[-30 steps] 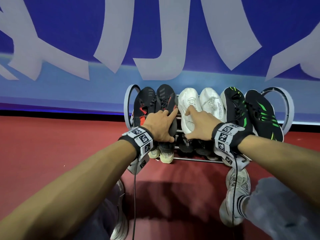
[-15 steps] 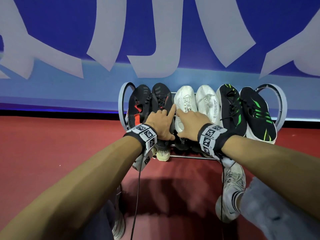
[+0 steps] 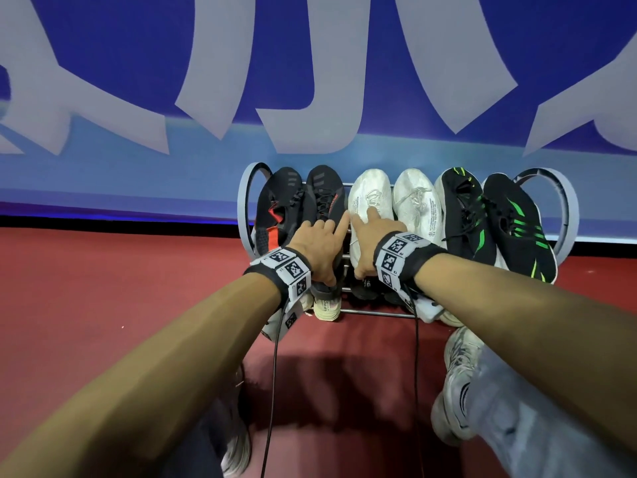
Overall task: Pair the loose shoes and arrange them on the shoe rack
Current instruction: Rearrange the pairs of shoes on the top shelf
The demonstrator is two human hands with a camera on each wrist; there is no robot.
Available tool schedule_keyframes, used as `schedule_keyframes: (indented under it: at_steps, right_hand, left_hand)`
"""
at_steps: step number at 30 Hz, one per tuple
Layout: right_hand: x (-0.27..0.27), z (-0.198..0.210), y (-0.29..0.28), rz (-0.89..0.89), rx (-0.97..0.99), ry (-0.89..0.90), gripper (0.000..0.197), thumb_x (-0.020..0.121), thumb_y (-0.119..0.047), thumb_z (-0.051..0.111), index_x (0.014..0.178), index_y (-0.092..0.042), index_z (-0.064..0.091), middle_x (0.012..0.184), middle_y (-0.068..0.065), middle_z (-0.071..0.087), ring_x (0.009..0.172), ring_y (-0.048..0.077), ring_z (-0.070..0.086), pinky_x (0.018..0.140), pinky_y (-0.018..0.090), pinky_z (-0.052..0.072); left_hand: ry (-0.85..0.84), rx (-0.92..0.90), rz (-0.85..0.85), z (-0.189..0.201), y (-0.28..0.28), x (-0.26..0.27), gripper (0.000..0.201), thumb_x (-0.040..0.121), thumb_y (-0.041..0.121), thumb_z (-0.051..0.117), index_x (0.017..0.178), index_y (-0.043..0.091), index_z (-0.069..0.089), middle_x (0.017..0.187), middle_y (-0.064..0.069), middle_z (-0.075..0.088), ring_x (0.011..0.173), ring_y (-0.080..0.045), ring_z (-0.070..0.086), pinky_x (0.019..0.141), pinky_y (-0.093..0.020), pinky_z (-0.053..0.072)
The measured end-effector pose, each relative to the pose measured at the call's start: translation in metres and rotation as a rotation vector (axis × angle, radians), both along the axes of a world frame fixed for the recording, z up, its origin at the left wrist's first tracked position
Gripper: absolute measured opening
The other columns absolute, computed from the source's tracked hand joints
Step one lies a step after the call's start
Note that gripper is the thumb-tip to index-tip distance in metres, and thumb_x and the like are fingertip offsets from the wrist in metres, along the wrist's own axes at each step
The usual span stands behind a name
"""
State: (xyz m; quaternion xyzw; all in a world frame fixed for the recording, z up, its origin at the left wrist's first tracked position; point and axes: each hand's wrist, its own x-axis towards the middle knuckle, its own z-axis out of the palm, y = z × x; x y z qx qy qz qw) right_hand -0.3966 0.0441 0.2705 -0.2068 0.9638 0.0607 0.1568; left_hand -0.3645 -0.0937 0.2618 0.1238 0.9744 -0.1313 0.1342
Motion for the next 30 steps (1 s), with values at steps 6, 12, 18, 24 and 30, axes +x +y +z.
schedule_keyframes:
  at_steps: [6,12,18,24,30]
  right_hand:
    - [-0.002,0.003,-0.001,0.022,0.007,-0.033,0.11,0.045,-0.061,0.088,0.133,-0.019,0.037,0.132,0.007,0.037,0.086,0.028,0.061,0.048,0.029,0.033]
    - [-0.005,0.01,-0.014,0.156,0.058,0.064,0.137,0.051,-0.073,0.081,0.156,-0.028,0.006,0.153,0.012,0.021,0.116,0.032,0.057,0.07,0.036,0.047]
    - [-0.009,0.017,-0.041,0.255,0.101,-0.07,0.132,0.054,-0.062,0.087,0.155,-0.022,0.012,0.147,0.026,0.029,0.114,0.037,0.059,0.079,0.04,0.051]
    - [-0.007,0.005,-0.032,0.256,-0.017,-0.036,0.115,0.061,-0.076,0.073,0.154,-0.035,0.019,0.15,0.019,0.032,0.112,0.035,0.061,0.083,0.04,0.051]
    - [0.001,-0.002,-0.032,0.226,0.005,-0.019,0.116,0.068,-0.072,0.072,0.157,-0.034,0.008,0.163,0.02,0.009,0.127,0.033,0.054,0.097,0.043,0.047]
  left_hand:
    - [-0.007,0.032,0.053,0.003,0.0,-0.001,0.149,0.059,0.057,0.086,0.156,0.0,-0.012,0.142,-0.013,0.04,0.13,-0.031,0.041,0.108,-0.042,0.038]
    - [0.026,-0.114,0.184,0.02,-0.03,0.011,0.161,0.048,0.051,0.094,0.156,0.005,-0.016,0.152,-0.01,0.026,0.14,-0.029,0.029,0.115,-0.045,0.028]
    - [0.095,-0.209,0.187,-0.004,-0.084,0.042,0.108,0.084,0.057,0.064,0.156,0.002,0.005,0.163,-0.02,0.013,0.142,-0.042,0.027,0.114,-0.048,0.03]
    - [0.15,-0.226,0.039,-0.005,-0.104,0.049,0.083,0.089,0.033,0.063,0.155,0.009,0.017,0.161,-0.009,0.023,0.132,-0.03,0.04,0.103,-0.041,0.039]
    - [0.14,-0.231,0.04,-0.013,-0.1,0.051,0.09,0.095,0.046,0.058,0.157,0.003,0.008,0.164,-0.014,0.016,0.138,-0.031,0.034,0.108,-0.039,0.034]
